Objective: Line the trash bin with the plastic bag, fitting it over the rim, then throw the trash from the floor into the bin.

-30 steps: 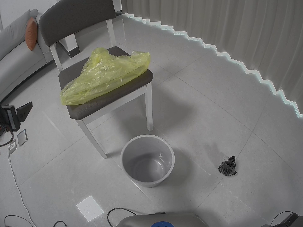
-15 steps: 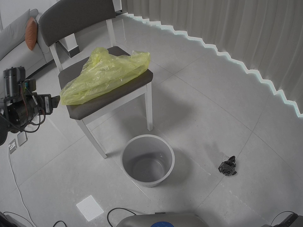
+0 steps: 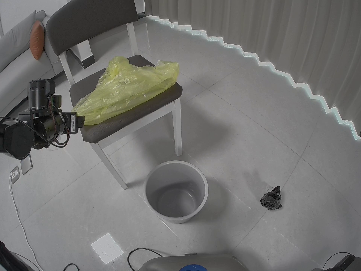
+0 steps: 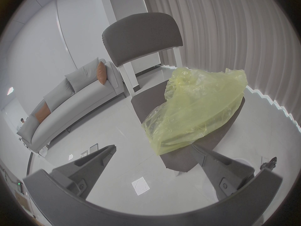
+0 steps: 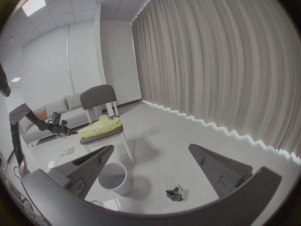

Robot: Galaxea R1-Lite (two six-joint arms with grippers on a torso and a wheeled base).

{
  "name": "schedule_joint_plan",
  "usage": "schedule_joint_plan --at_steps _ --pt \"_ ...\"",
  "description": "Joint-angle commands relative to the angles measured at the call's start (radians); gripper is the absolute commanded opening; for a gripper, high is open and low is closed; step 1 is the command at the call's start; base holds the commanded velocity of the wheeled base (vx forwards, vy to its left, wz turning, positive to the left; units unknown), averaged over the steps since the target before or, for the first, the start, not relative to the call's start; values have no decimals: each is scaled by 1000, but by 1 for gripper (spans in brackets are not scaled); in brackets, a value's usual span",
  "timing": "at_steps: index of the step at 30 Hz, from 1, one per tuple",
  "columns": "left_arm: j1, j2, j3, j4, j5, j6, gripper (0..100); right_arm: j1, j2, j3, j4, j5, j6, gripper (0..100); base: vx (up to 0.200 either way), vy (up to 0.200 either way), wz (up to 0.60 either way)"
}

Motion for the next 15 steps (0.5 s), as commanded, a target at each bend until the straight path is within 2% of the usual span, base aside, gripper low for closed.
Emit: schedule_joint_plan --at_steps 1,15 --pt "3 62 -49 2 -1 0 100 0 5 4 -2 1 0 100 0 0 0" --pt "9 200 -152 -3 17 -2 100 2 26 20 -5 13 -3 100 0 0 0"
